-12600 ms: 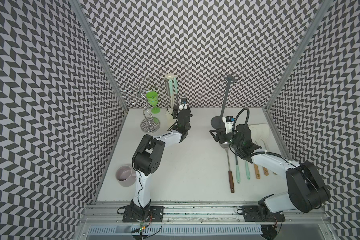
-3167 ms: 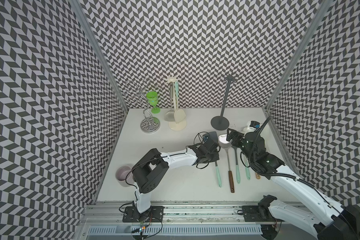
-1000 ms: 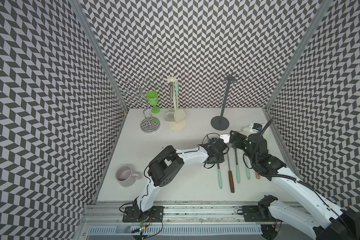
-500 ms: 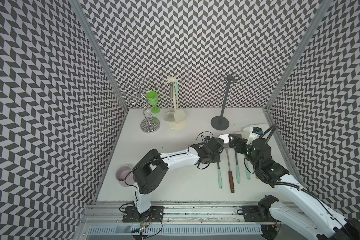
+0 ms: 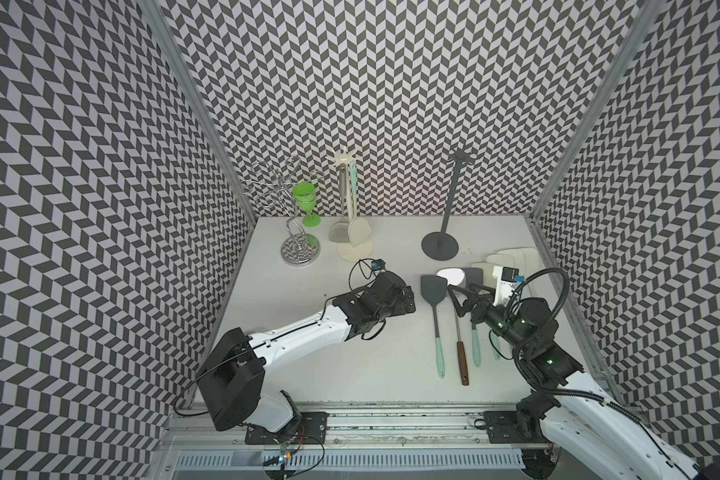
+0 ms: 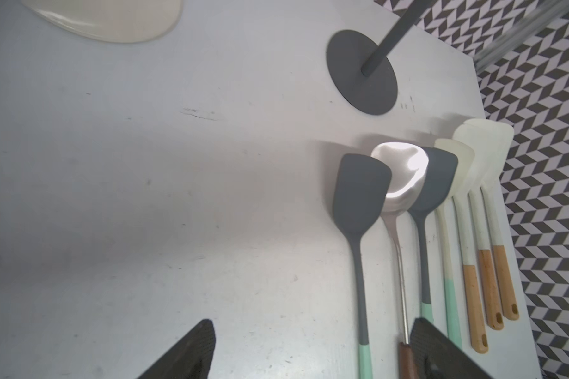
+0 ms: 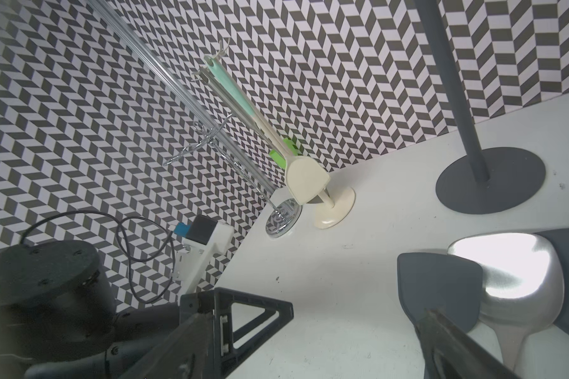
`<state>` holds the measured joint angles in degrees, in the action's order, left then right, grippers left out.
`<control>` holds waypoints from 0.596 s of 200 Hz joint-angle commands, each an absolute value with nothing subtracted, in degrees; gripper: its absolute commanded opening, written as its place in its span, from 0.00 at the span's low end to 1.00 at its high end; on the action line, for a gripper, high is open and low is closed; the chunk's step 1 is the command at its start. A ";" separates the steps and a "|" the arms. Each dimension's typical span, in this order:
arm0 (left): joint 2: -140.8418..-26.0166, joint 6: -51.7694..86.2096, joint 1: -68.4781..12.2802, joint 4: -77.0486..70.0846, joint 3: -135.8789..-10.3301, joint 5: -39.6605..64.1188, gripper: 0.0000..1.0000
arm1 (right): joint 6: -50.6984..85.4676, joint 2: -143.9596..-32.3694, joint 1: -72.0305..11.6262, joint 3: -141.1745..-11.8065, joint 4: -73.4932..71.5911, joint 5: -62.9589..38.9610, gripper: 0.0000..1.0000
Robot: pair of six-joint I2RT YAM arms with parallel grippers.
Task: Take the spatula off the kitchen utensil rack
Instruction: Place the spatula at the center of the board.
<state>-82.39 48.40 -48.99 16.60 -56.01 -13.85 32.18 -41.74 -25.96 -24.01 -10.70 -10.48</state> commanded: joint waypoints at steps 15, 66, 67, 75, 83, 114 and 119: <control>-79.17 44.56 -45.72 8.06 -49.57 -17.25 0.95 | 30.33 -47.52 -26.19 -23.51 -16.32 -14.29 1.00; -78.53 44.24 -39.29 -1.57 -42.19 -14.16 0.94 | 30.99 -55.61 -27.49 -24.60 -24.92 -17.42 0.99; -78.38 44.31 -39.07 -2.24 -41.84 -13.89 0.94 | 31.10 -55.75 -27.50 -24.61 -25.12 -17.32 0.99; -76.81 45.00 -37.58 -6.77 -38.82 -12.84 0.97 | 31.70 -56.85 -27.68 -24.84 -27.13 -17.01 0.99; -75.28 45.65 -36.20 -11.06 -35.82 -12.19 1.00 | 31.94 -58.02 -27.69 -25.26 -29.27 -17.33 0.99; -71.08 44.47 -31.47 -14.65 -32.45 -13.44 1.00 | 31.12 -63.67 -28.12 -30.05 -32.84 -18.60 0.99; -70.45 44.35 -30.94 -14.23 -32.43 -14.25 1.00 | 30.75 -64.74 -28.32 -30.94 -33.37 -18.72 0.99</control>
